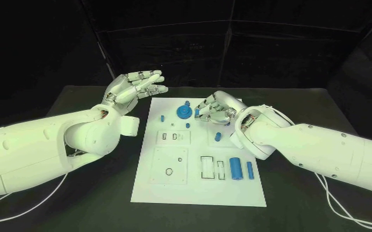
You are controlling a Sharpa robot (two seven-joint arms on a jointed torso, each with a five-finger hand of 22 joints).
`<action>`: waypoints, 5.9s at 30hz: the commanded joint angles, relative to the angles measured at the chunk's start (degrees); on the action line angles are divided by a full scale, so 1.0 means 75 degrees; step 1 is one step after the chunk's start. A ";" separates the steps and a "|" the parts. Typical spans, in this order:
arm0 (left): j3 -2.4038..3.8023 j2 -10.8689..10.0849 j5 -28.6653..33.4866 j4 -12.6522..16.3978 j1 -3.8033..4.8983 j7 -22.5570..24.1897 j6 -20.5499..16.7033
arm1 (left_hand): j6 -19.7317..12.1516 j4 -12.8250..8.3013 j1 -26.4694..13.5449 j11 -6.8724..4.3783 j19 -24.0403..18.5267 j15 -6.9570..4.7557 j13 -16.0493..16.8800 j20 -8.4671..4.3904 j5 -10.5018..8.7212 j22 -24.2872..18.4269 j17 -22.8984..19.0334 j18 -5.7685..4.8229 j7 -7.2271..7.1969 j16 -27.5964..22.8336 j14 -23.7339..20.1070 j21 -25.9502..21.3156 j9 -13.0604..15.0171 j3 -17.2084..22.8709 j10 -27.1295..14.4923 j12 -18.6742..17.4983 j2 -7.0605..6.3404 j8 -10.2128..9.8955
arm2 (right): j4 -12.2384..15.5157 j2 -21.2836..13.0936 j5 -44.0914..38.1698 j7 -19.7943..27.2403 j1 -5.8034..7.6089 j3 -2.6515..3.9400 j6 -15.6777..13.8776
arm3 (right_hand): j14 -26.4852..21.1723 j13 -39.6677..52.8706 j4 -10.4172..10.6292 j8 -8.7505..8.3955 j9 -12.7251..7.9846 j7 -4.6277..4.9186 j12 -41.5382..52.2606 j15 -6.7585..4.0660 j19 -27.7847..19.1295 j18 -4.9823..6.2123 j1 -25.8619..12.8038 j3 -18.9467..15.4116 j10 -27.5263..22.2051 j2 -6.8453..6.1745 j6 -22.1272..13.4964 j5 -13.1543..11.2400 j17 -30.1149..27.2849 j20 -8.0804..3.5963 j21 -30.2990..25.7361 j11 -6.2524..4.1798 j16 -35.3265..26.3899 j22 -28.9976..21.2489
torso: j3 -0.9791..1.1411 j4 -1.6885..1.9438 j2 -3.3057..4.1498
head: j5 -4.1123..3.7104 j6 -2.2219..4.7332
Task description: Assemble the parts on the task board
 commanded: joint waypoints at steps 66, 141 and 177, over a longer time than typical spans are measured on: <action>0.0005 0.0158 -0.0016 -0.0133 0.0011 -0.0038 0.0048 | -0.0011 -0.0073 -0.0018 0.0047 0.0090 0.0026 0.0007 0.0000 -0.0008 -0.0021 0.0012 0.0022 0.0149 -0.0053 0.0039 -0.0055 -0.0002 -0.0031 0.0017 -0.0052 0.0067 -0.0071 | -0.0761 0.1237 -0.3121 -0.0767 -0.0306 -0.0533 0.1043 | 0.0596 0.0715 0.0003 -0.0004 -0.0001 -0.0114 0.0009 -0.0067 -0.0005 -0.0003 -0.0130 -0.0036 0.0014 -0.0220 0.0179 0.0214 0.1027 -0.0053 0.0026 -0.0057 0.0005 0.0003 | -0.0011 0.0025 -0.0041 | 0.0213 -0.0244; 0.0006 0.0138 -0.2110 -0.0560 0.0015 -0.1811 0.1108 | 0.1419 0.0096 -0.0664 -0.1199 0.3308 -0.1279 0.0548 -0.1284 0.0042 0.0811 0.4221 0.0071 -0.0839 0.5103 0.3276 0.1728 0.0215 -0.0328 0.2880 0.1142 0.0217 0.0416 | 0.0871 -0.0544 0.0128 0.2094 -0.0148 -0.0243 -0.0322 | 0.0364 -0.0373 0.0863 -0.0227 -0.0001 0.0284 -0.0886 0.0237 -0.0764 0.0234 0.0186 -0.2109 -0.0877 -0.0567 -0.1414 0.0477 0.0099 0.0230 -0.0803 0.0307 -0.0417 -0.1502 | 0.0016 0.0029 -0.0157 | 0.0203 -0.0168; -0.0036 0.2444 -0.8822 -0.2373 0.0646 -0.8107 0.3365 | 0.0744 0.1281 -0.2032 -0.1587 0.4368 -0.1679 0.7762 -0.1754 -0.0004 0.8625 1.0950 -0.0856 -0.1378 1.0617 0.3604 0.8734 0.2912 -0.2231 0.2646 0.8283 0.0660 0.2803 | -0.0093 -0.1598 0.2963 0.1993 0.0810 0.0054 0.0342 | 0.0373 -0.0391 0.0812 -0.0025 0.0030 0.0210 -0.0865 0.0176 -0.0734 0.0239 0.0321 -0.2275 -0.0837 -0.0385 -0.1235 0.0776 0.0046 0.0176 -0.0882 0.0237 -0.0476 -0.1574 | 0.0133 0.0037 -0.0494 | 0.0290 -0.0422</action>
